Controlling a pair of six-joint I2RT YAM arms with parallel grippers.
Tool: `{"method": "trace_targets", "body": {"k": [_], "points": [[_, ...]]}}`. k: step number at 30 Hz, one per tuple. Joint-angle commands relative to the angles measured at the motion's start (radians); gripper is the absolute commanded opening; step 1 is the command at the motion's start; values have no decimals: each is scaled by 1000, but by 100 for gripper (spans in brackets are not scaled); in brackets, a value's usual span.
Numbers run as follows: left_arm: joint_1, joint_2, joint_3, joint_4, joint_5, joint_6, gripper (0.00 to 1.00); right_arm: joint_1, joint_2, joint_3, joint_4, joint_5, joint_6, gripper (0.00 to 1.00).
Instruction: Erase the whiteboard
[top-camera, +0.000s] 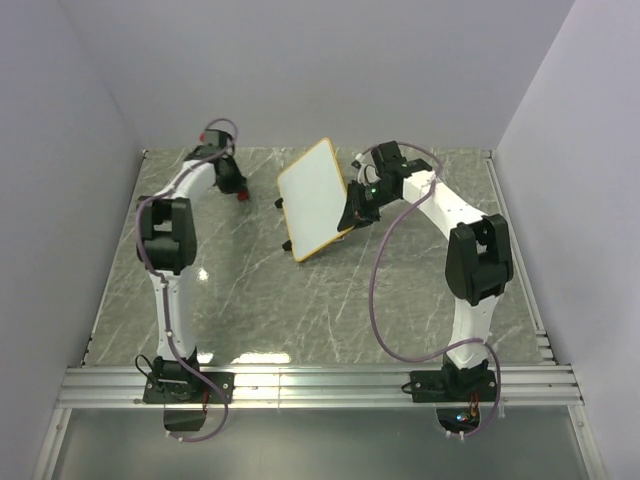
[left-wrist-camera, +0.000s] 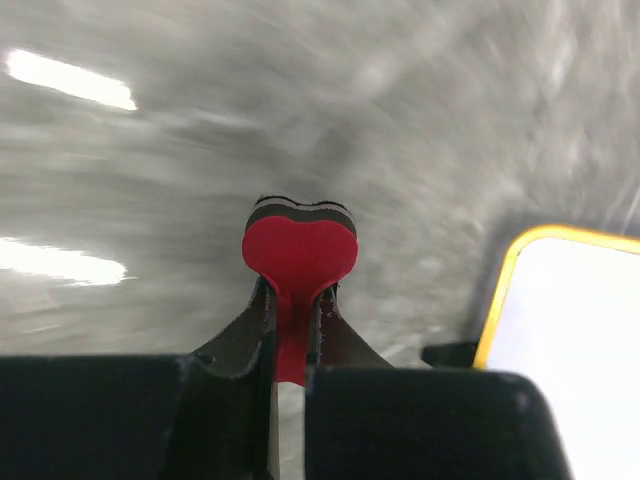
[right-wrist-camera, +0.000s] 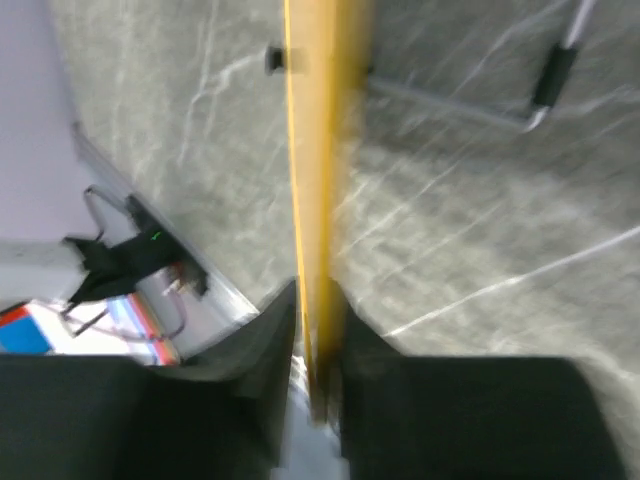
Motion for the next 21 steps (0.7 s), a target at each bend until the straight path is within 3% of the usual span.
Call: {"method": "trace_targets", "body": {"k": [1, 3, 6, 10, 15, 21], "points": [[57, -137, -33, -24, -65, -30, 0, 20, 36, 54, 4, 79, -28, 32], [83, -166, -53, -58, -107, -30, 0, 19, 30, 64, 11, 78, -21, 67], [122, -212, -128, -102, -140, -31, 0, 19, 10, 90, 11, 79, -14, 86], [153, -312, -255, -99, -159, -13, 4, 14, -42, 98, 14, 113, -7, 94], [161, -395, -439, -101, -206, 18, 34, -9, -157, 68, 18, 176, 12, 95], [161, -472, -608, -81, -214, 4, 57, -55, -353, -101, 79, 156, 50, 98]]}}
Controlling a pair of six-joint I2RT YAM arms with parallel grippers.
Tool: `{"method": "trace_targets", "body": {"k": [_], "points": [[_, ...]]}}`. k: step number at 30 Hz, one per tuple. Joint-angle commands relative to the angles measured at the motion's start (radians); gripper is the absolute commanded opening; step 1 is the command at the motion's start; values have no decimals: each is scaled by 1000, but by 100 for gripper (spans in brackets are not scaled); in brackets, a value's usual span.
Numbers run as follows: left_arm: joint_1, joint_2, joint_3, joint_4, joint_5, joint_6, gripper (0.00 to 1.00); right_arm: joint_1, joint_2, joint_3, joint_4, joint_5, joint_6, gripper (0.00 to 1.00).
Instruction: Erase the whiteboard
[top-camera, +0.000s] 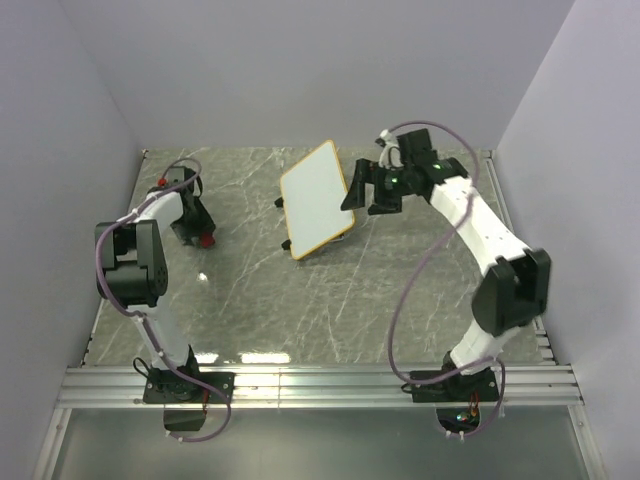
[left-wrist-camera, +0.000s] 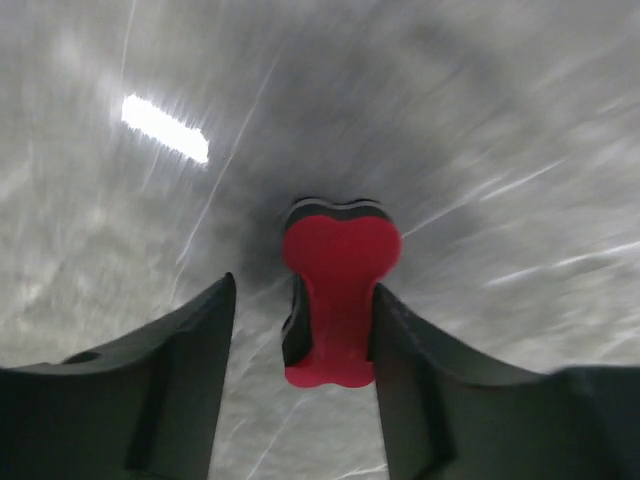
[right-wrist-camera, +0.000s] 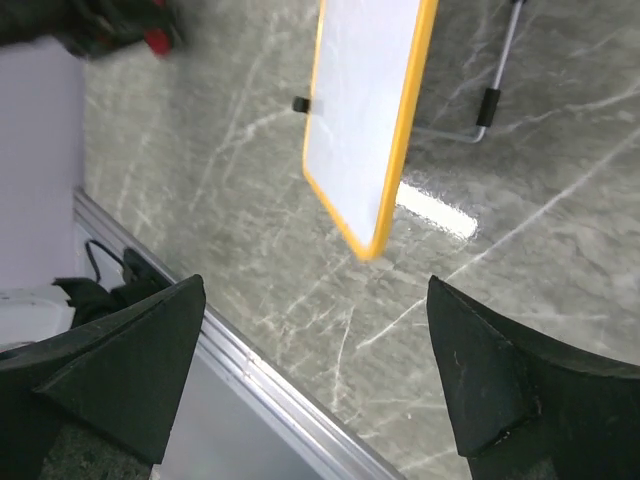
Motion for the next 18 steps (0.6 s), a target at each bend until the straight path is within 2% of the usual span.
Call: {"method": "trace_targets", "body": {"k": [1, 3, 5, 7, 8, 9, 14, 18], "points": [[-1, -83, -90, 11, -21, 1, 60, -28, -147, -126, 46, 5, 25, 99], [-3, -112, -126, 17, -15, -3, 68, -36, -230, -220, 70, 14, 28, 100], [-3, -141, -158, 7, -17, -7, 73, -37, -309, -278, 82, 25, 28, 100], [-1, -169, -184, 1, -14, -5, 84, -39, -360, -352, 104, 33, 31, 100], [-1, -198, -190, -6, -6, -5, 85, -39, -408, -374, 110, 34, 31, 100], [-3, -212, -198, -16, -3, -7, 98, -40, -429, -413, 122, 25, 36, 100], [-3, -290, -177, -76, 3, -19, 100, -42, -558, -490, 141, 33, 50, 100], [-6, -396, -140, -84, 89, -11, 99, -42, -649, -550, 168, 33, 85, 100]]}}
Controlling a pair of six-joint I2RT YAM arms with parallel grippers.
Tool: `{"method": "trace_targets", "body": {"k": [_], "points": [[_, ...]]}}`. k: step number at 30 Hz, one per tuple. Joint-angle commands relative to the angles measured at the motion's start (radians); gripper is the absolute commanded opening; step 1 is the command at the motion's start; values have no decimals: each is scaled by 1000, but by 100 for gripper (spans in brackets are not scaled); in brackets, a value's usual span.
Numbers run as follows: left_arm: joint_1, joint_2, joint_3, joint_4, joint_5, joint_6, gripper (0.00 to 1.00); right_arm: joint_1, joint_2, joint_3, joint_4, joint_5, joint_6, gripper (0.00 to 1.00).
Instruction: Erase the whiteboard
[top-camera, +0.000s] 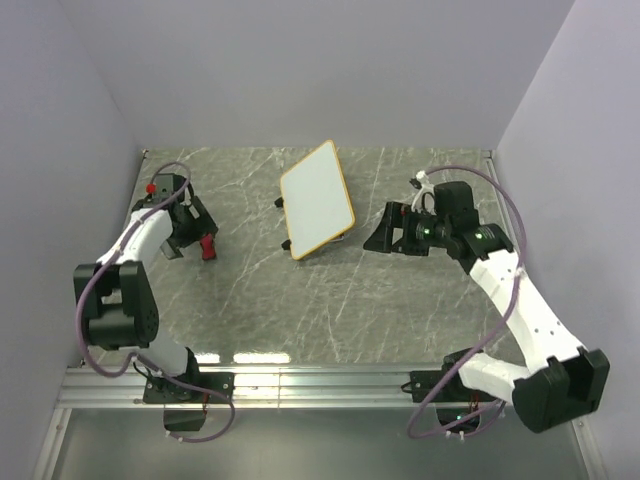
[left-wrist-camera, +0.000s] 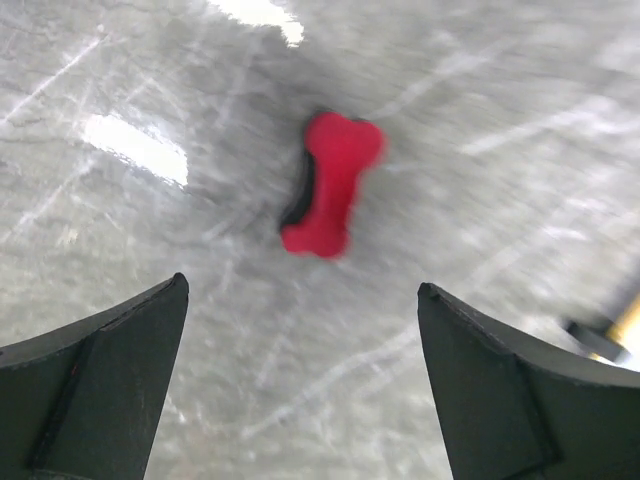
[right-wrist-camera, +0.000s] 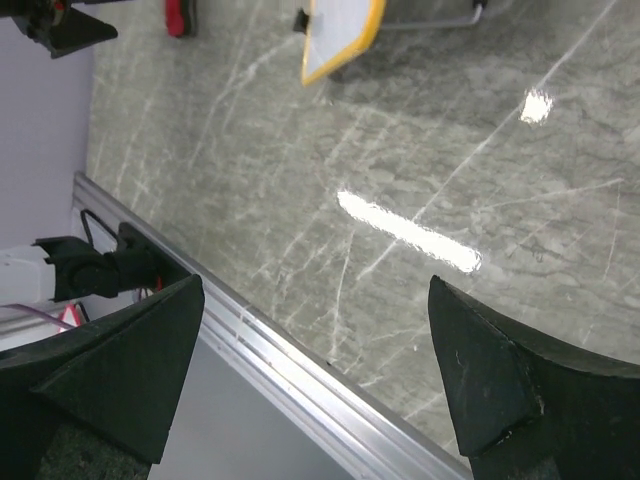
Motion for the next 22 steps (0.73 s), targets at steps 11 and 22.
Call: {"method": "trace_targets", "body": {"k": [11, 22], "points": [[-56, -324, 223, 36, 154, -67, 98, -2, -386, -136, 87, 57, 136, 100], [-59, -662, 48, 332, 204, -139, 100, 23, -563, -210, 67, 54, 153, 100]]}}
